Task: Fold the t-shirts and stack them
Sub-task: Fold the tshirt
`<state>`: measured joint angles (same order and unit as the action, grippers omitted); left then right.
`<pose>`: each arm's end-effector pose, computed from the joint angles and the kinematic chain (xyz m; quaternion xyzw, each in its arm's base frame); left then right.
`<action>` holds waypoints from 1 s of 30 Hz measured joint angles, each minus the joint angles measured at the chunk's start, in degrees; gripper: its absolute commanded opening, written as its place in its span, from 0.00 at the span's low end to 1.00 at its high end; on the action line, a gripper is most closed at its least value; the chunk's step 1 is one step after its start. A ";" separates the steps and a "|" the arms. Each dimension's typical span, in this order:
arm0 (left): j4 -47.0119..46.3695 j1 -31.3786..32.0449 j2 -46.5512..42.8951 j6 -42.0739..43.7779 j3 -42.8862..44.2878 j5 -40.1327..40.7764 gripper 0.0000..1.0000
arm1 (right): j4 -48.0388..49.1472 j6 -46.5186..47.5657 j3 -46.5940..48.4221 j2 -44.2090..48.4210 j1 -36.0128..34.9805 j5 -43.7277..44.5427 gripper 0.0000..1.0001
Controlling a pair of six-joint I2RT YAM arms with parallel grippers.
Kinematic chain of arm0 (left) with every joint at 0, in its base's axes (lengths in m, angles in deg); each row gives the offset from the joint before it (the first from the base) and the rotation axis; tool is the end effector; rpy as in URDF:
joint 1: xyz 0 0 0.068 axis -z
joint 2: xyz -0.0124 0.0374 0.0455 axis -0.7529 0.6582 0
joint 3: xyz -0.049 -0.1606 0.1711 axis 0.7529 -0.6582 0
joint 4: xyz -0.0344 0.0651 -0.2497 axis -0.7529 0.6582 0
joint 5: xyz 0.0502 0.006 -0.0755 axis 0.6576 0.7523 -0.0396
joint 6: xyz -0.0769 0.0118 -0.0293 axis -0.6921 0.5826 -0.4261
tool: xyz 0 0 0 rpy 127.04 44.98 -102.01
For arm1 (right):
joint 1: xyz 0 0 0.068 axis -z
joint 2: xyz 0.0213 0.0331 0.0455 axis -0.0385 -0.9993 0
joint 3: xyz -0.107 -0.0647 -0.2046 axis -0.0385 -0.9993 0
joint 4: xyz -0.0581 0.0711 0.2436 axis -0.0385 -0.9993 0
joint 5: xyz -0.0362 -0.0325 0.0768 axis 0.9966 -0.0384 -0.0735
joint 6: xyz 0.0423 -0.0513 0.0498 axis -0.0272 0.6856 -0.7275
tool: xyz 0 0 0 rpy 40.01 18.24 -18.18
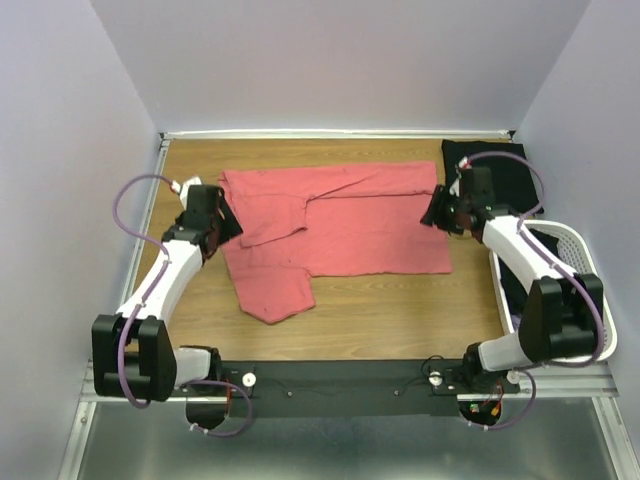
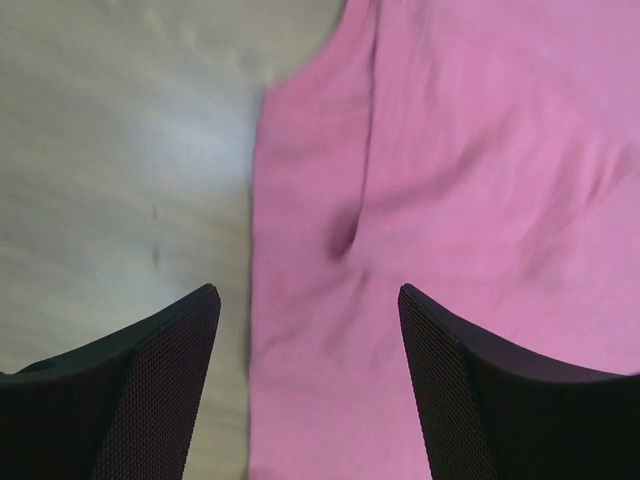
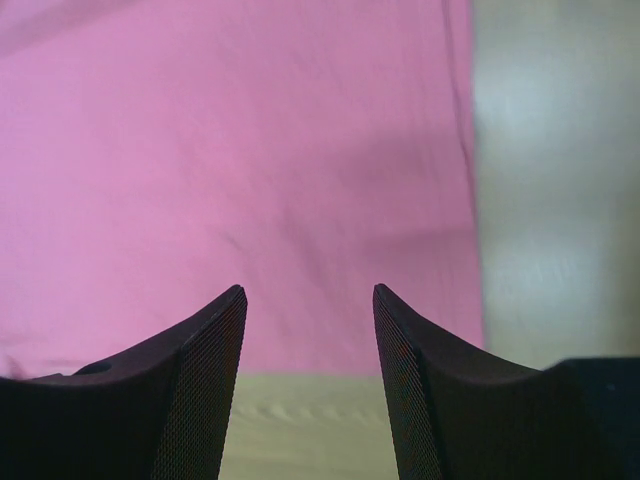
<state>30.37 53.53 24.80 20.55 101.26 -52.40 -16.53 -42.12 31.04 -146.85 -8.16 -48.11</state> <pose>0.3022 -0.0091 0.1957 -0.2672 0.8838 -0.0265 0.3833 0.3394 0.0418 0.1844 0.1067 0.9221 0.1256 0.3501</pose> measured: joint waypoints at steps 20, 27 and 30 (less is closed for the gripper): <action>-1.75 2.01 6.45 -2.97 -12.44 0.87 0.62 | -4.87 -0.46 -14.08 7.76 0.15 4.28 0.58; -3.13 3.52 8.55 -2.64 -11.65 2.08 0.28 | -4.87 -0.72 -14.08 7.50 0.00 4.74 0.56; -3.89 3.61 8.74 -2.69 -11.63 2.25 0.09 | -4.90 -1.29 -14.08 7.02 0.00 5.49 0.56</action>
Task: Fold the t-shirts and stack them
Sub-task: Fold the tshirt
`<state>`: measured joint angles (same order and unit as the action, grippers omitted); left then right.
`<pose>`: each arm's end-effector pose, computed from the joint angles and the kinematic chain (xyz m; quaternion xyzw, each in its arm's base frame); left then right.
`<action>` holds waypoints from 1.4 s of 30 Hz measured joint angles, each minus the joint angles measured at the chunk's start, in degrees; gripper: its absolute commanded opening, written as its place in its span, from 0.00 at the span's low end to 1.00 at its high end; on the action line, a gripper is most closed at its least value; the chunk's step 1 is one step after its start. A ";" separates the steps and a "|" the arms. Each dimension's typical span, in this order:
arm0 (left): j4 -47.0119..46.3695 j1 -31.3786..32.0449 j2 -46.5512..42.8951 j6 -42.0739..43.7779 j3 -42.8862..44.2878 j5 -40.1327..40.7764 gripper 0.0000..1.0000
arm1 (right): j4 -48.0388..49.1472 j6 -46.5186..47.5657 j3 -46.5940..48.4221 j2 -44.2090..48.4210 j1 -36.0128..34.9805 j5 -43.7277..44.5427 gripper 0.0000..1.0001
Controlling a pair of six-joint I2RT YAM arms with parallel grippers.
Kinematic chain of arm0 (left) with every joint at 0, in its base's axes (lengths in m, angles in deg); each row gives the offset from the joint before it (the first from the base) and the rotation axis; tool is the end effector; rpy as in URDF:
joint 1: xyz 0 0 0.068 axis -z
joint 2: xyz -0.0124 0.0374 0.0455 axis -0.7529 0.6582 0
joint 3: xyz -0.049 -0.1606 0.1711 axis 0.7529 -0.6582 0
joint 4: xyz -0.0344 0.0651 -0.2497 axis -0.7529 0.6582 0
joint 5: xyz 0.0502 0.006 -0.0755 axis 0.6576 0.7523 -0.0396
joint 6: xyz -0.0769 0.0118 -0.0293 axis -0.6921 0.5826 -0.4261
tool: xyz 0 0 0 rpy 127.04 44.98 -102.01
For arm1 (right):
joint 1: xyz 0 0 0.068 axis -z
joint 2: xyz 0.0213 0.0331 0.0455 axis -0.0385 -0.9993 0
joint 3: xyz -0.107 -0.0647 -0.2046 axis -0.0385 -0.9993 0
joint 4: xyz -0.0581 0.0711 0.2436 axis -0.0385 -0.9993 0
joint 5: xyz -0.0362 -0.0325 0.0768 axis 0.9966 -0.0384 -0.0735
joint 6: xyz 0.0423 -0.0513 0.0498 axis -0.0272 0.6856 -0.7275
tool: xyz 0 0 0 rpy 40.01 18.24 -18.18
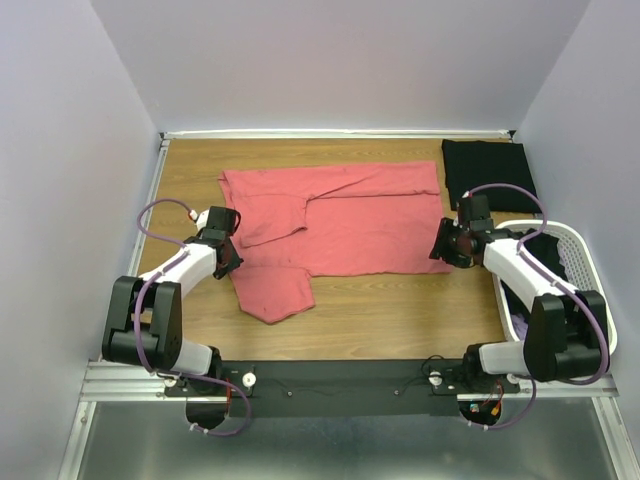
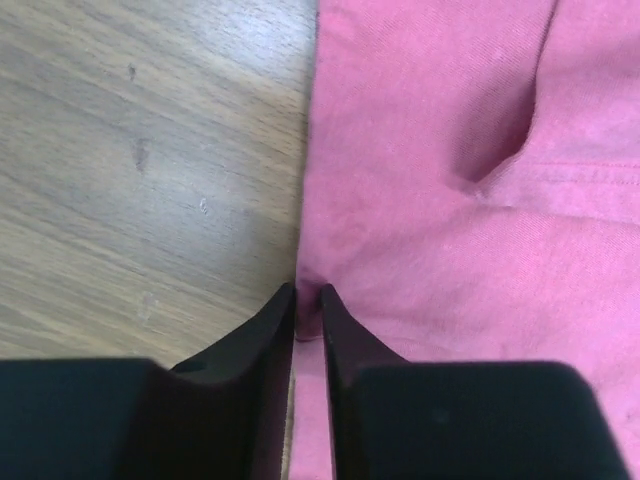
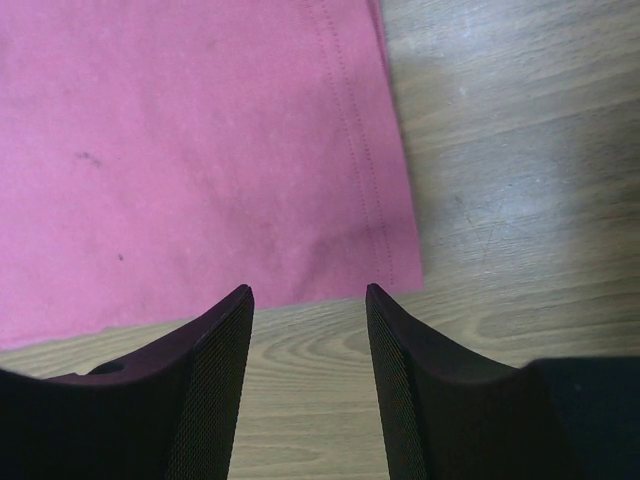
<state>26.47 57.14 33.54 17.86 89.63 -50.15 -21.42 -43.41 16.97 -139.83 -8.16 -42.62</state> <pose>0.2748 -0.0215 0.0952 -0.2602 0.9285 0.0259 0.2638 0.2806 0.0286 0.1311 0.1391 0.9523 0.0621 0.2643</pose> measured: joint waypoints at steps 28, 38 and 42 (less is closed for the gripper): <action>-0.42 0.11 -2.64 0.26 -0.87 1.31 0.00 | -1.97 -6.58 0.02 -7.98 0.00 11.30 0.50; -0.44 0.07 -2.67 0.24 -1.01 1.29 0.00 | -1.44 -7.34 0.48 -8.92 0.00 10.34 0.30; -0.46 -0.76 -2.75 0.22 -1.16 1.18 0.00 | -0.74 -7.69 0.48 -8.98 -0.13 9.86 0.08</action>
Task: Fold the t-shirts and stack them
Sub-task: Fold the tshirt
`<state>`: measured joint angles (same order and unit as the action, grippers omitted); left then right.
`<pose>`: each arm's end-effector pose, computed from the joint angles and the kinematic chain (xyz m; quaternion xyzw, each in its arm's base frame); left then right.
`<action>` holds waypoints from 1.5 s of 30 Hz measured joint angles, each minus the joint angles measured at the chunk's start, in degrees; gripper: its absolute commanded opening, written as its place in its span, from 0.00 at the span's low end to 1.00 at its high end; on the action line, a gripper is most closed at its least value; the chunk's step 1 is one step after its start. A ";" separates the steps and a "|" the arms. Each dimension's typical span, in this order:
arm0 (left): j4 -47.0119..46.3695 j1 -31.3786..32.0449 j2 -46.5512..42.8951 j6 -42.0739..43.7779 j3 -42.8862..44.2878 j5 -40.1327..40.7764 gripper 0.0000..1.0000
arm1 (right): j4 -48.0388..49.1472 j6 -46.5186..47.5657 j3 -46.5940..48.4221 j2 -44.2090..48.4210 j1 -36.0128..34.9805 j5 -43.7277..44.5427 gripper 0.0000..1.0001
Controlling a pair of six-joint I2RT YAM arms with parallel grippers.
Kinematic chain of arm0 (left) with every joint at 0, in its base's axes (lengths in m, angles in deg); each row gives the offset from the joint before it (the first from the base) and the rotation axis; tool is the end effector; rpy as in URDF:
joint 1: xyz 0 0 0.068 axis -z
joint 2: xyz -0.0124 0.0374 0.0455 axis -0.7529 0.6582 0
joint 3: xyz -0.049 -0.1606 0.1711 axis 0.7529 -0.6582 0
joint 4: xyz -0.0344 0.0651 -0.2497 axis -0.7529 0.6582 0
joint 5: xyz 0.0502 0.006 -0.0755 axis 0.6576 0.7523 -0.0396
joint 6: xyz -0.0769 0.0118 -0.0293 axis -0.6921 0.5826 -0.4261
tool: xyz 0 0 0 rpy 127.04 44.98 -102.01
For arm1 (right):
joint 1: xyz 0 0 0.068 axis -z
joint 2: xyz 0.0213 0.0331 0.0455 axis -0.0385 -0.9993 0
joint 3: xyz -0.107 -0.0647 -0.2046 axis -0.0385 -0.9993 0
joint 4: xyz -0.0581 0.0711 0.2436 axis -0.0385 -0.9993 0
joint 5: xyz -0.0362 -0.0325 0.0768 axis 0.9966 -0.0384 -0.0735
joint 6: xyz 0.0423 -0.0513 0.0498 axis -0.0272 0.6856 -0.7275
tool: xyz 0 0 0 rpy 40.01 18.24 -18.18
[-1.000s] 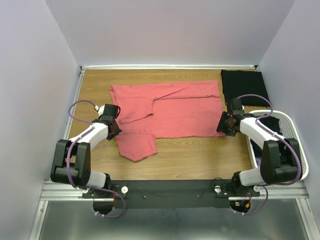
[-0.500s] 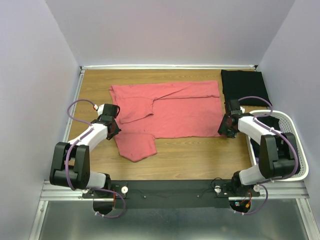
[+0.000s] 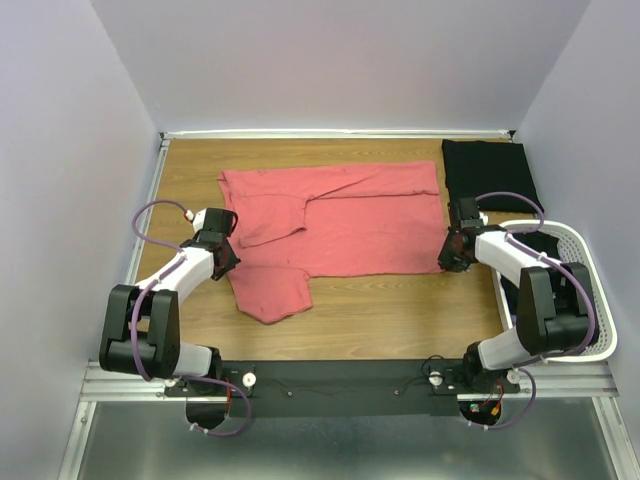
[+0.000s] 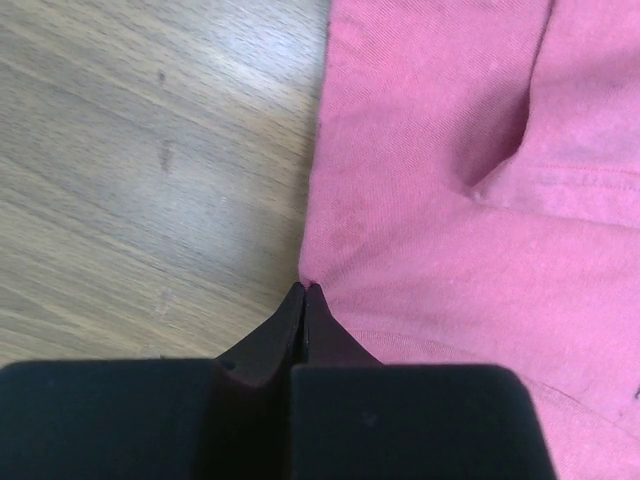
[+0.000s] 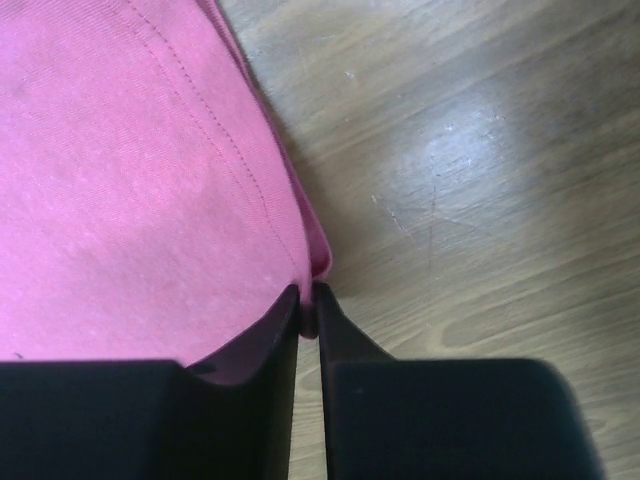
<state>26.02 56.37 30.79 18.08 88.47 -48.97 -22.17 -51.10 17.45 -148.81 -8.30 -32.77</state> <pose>0.2719 -0.0160 0.1024 -0.2679 0.9206 0.0307 0.2826 0.2813 0.0169 0.0927 0.2204 0.9522 -0.0248 0.2103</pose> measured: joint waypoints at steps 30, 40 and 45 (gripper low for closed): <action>4.02 -7.93 -1.70 -2.43 9.35 -3.58 0.00 | -8.70 4.31 18.47 -5.77 -0.02 -2.05 0.01; 2.82 -8.00 9.27 -0.63 21.42 -3.63 0.00 | -8.61 6.40 31.01 -16.02 0.22 -1.40 0.00; 2.43 -8.44 15.06 -0.33 25.29 -3.87 0.00 | -8.63 7.13 34.99 -21.09 0.68 -1.20 0.01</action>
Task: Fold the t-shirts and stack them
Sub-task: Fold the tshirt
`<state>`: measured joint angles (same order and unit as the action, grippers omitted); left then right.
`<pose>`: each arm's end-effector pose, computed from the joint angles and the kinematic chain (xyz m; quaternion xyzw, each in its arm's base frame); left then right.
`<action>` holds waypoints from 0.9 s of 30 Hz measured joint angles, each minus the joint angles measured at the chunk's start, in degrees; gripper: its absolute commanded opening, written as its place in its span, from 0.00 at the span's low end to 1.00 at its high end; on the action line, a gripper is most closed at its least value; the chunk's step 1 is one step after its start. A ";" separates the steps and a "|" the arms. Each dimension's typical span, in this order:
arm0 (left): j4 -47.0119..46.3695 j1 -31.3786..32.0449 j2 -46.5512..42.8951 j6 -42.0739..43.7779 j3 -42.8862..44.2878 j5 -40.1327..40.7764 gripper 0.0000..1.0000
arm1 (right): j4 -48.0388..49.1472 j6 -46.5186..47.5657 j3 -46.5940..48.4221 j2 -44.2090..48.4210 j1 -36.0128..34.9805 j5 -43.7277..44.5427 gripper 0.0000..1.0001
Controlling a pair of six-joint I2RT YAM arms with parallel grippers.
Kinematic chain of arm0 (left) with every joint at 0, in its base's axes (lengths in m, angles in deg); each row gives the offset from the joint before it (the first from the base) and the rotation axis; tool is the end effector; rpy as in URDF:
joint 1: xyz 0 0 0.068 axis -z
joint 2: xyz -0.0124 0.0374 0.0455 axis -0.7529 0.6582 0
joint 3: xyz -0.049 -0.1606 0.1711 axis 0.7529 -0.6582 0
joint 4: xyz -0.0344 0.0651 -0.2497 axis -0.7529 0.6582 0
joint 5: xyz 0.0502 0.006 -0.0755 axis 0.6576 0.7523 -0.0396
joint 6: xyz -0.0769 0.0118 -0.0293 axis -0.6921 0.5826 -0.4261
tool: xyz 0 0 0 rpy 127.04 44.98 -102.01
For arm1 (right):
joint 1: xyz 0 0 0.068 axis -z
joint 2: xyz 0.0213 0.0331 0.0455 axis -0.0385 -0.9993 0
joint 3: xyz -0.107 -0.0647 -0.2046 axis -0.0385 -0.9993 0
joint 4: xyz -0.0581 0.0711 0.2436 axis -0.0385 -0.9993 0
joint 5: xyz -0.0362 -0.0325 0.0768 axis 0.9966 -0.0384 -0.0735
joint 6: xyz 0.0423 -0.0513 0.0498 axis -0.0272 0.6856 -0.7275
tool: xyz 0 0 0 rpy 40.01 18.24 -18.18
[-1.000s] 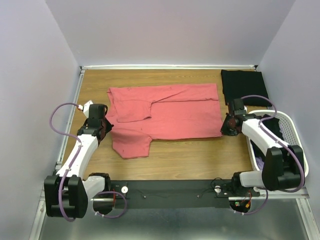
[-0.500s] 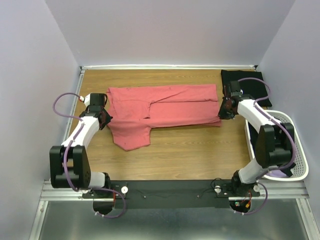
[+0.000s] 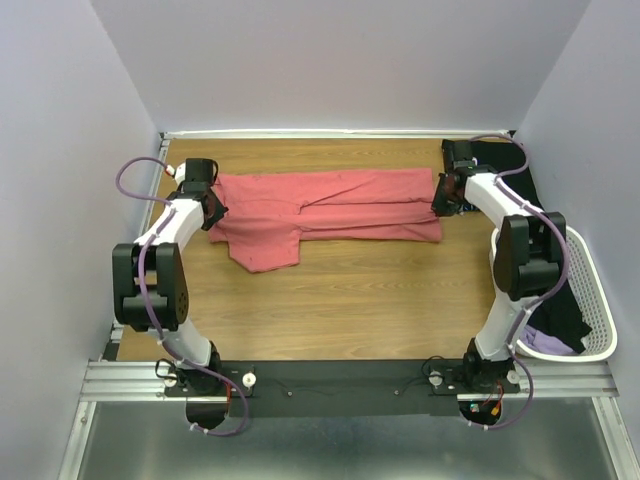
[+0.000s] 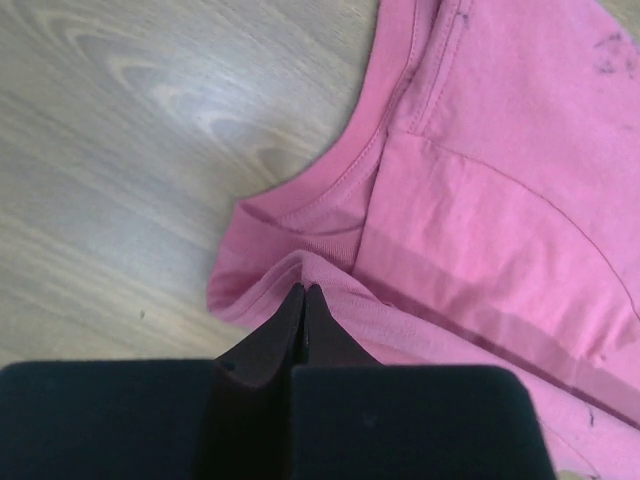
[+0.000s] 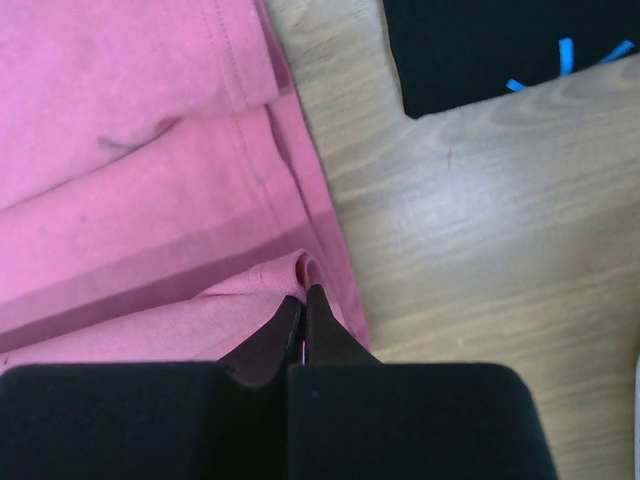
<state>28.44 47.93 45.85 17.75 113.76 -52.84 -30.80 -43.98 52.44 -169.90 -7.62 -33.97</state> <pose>0.3647 0.0208 0.1576 -0.3309 0.8833 -0.0022 0.3321 0.3978 0.0261 0.1457 0.1667 0.9539 -0.0173 0.2490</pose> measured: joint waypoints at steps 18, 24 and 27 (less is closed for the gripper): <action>-1.05 -0.13 8.85 0.35 4.81 -0.02 0.00 | 1.01 1.03 4.48 -7.89 0.11 0.92 0.01; -1.36 -0.15 8.85 0.33 4.81 -0.02 0.10 | 1.29 1.01 4.68 -7.89 0.11 1.79 0.07; -1.86 -0.15 8.87 0.48 4.81 0.00 0.34 | 1.29 0.96 4.68 -7.93 0.13 1.97 0.20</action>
<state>26.58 47.78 54.72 18.23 118.57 -52.84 -29.51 -43.01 57.12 -177.84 -7.49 -32.00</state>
